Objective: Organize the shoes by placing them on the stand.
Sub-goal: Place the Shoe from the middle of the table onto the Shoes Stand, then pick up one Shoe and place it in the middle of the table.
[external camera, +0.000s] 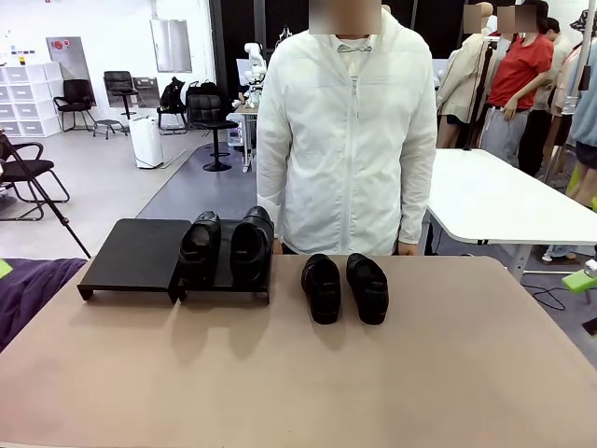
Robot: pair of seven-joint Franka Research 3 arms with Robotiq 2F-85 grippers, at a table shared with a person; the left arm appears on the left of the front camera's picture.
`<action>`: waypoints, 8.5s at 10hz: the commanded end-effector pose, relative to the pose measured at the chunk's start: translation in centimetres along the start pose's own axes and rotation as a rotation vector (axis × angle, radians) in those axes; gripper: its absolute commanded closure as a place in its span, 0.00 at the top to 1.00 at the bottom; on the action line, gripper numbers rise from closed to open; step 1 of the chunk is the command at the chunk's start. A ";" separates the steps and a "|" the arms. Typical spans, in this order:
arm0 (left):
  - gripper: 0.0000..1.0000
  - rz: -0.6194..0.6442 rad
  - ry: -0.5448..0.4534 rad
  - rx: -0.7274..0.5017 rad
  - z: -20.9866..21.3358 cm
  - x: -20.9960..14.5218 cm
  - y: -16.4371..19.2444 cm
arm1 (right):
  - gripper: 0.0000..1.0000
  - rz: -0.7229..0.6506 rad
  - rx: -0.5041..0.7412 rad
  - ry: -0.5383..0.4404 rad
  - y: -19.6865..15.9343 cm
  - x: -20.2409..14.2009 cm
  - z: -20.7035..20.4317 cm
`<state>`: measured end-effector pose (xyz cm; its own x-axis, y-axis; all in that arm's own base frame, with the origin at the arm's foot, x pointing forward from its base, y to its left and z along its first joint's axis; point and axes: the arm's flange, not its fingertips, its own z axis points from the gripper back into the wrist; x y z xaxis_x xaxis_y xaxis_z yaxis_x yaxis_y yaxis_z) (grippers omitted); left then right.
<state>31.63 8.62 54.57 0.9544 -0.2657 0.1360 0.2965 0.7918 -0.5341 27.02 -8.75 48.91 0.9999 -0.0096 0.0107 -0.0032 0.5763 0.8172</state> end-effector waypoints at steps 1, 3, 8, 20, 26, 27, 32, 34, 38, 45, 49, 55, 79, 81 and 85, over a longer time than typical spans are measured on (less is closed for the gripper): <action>1.00 -0.018 0.013 -0.021 0.8 0.4 0.3 | 1.00 0.026 0.019 0.000 0.1 0.0 0.2; 1.00 -0.018 0.013 -0.021 0.8 0.4 0.3 | 1.00 0.026 0.019 0.000 0.1 0.0 0.2; 1.00 -0.018 0.013 -0.021 0.8 0.4 0.3 | 1.00 0.026 0.019 0.000 0.1 0.0 0.2; 1.00 -0.018 0.013 -0.021 0.8 0.4 0.3 | 1.00 0.027 -0.532 -0.028 15.0 14.7 -33.0; 1.00 -0.018 0.013 -0.021 0.8 0.4 0.3 | 1.00 -0.127 -0.799 -0.115 18.2 28.9 -35.8; 1.00 -0.018 0.013 -0.021 0.8 0.4 0.3 | 1.00 -0.136 -0.826 -0.119 18.1 30.2 -36.8; 1.00 -0.018 0.013 -0.021 0.8 0.4 0.3 | 1.00 -0.196 -0.870 -0.234 15.6 34.9 -38.9; 1.00 -0.018 0.013 -0.021 0.8 0.4 0.3 | 1.00 -0.200 -0.929 -0.195 14.7 35.8 -37.8; 1.00 -0.018 0.013 -0.021 0.8 0.4 0.3 | 1.00 -0.201 -0.949 -0.187 13.0 35.8 -37.7; 1.00 -0.018 0.013 -0.021 0.8 0.4 0.3 | 0.73 -0.196 -0.949 -0.100 10.3 35.8 -39.6; 1.00 -0.018 0.013 -0.021 0.8 0.4 0.3 | 0.00 -0.211 -0.926 -0.068 10.2 35.9 -39.9; 1.00 -0.018 0.013 -0.021 0.8 0.4 0.3 | 0.00 -0.197 -0.916 -0.054 10.6 36.1 -40.2; 1.00 -0.018 0.013 -0.021 0.8 0.4 0.3 | 0.00 -0.006 -0.602 0.088 16.3 1.9 -32.6; 1.00 -0.018 0.013 -0.021 0.8 0.4 0.3 | 0.00 0.140 -0.567 0.077 16.4 0.8 -38.7; 1.00 -0.018 0.013 -0.021 0.8 0.4 0.3 | 0.00 0.087 -0.512 0.002 16.8 2.7 -46.1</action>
<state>32.27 9.21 54.99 0.9535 -0.2759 0.1212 0.2966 0.7880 -0.5396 29.06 36.84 35.99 0.9926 0.1086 0.0547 -0.1213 0.9132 0.3890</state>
